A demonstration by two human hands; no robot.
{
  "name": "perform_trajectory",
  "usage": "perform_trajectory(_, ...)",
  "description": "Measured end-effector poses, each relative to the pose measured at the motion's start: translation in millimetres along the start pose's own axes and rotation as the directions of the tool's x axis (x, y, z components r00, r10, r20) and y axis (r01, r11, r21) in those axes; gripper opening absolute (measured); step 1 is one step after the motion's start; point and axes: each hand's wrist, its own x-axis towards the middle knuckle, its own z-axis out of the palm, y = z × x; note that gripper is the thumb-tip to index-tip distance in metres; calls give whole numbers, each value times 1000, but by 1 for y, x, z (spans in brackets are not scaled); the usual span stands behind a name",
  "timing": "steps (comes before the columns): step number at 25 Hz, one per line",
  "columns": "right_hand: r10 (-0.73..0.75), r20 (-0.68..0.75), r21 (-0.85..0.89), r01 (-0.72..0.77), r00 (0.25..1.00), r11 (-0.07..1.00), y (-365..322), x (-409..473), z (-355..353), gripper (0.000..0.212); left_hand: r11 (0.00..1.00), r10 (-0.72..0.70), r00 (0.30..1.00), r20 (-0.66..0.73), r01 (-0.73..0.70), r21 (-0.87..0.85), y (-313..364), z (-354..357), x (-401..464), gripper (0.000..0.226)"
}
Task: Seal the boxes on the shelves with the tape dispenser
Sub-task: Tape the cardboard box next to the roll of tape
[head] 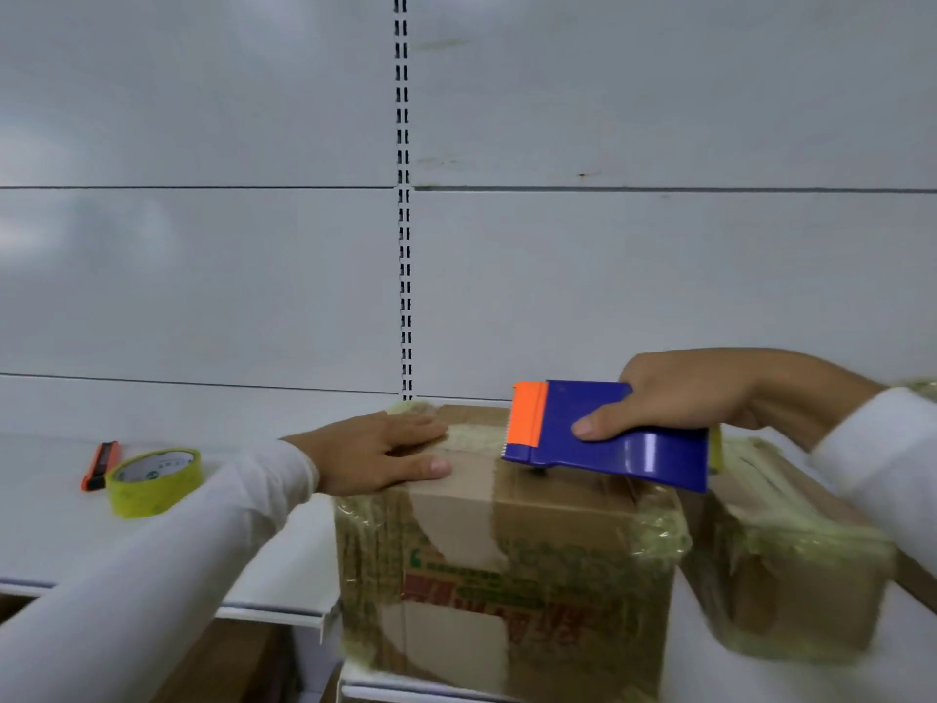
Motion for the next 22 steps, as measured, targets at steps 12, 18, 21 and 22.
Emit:
perform_trajectory(12,-4,55,-30,6,998,1000,15,-9,-13,52,1000,13,1000,-28,-13,-23,31,18,33,64)
perform_trajectory(18,79,197,117,-104,977,988,99,-61,-55,69,990,130,991,6,-130,-55,25,10,34,66)
perform_trajectory(21,61,245,249,-123,968,961,132,-66,-33,62,983,175,985,1,-174,-59,29,8,45,59)
perform_trajectory(22,59,230,315,-132,971,940,138,-66,-23,62,984,172,985,10,-171,-59,31,6,47,58)
